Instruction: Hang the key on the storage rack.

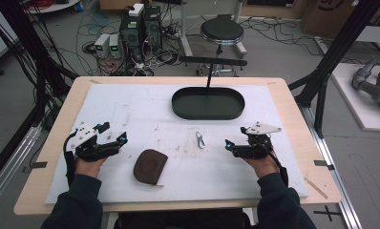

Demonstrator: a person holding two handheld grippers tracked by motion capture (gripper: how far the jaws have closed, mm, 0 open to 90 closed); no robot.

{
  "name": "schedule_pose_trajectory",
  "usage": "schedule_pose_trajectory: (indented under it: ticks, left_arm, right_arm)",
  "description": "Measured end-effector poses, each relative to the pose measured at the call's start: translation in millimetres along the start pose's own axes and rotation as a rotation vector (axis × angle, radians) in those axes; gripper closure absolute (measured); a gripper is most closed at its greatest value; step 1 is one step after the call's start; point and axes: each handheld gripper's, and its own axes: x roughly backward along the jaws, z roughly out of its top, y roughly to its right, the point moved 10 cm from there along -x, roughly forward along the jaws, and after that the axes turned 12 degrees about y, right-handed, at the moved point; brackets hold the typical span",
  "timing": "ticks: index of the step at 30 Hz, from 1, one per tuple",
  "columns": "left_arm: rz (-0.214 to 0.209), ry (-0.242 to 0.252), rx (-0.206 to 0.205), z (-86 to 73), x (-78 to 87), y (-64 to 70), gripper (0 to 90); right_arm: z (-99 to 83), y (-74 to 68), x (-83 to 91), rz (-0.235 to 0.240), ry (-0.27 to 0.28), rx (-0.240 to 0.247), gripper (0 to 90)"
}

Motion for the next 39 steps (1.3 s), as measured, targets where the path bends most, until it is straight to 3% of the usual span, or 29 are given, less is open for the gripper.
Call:
schedule_pose_trajectory:
  ticks: [3, 4, 7, 12, 17, 23, 25, 31, 39]
  left_arm:
    - [0.003, -0.003, 0.004, -0.8, 1.6, -1.2, 20.3]
    - [0.007, -0.003, 0.003, -0.8, 2.3, -2.0, 20.3]
    - [0.009, -0.004, 0.008, -1.5, 3.0, -3.6, 20.4]
    - [0.008, -0.012, 0.009, -2.9, 2.8, -4.9, 20.7]
    - [0.017, -0.018, 0.009, -3.7, 2.7, -5.7, 21.1]
    - [0.015, -0.024, 0.011, -5.1, 2.6, -6.2, 21.2]
    - [0.013, -0.026, 0.015, -5.5, 2.1, -5.7, 21.3]
    - [0.014, -0.029, 0.014, -6.2, 1.9, -6.8, 21.4]
    - [0.024, -0.038, 0.014, -7.8, 2.1, -8.9, 21.7]
  right_arm:
    - [-1.4, -5.4, -7.5, 0.018, -0.021, 0.014, 21.2]
    - [-3.9, -11.1, -15.0, 0.064, -0.051, 0.025, 34.0]
    - [-4.9, -13.6, -22.7, 0.086, -0.065, 0.027, 36.5]
    - [9.3, -28.6, -47.3, 0.151, -0.069, 0.016, 51.6]
    - [13.7, -40.0, -70.0, 0.169, -0.114, 0.046, 56.8]
    - [9.9, -45.7, -84.0, 0.186, -0.154, 0.068, 62.5]
    - [1.7, -46.2, -90.3, 0.184, -0.199, 0.082, 66.0]
    - [-4.2, -45.8, -94.8, 0.186, -0.229, 0.076, 73.0]
    - [-9.3, -47.4, -98.7, 0.201, -0.253, 0.110, 78.3]
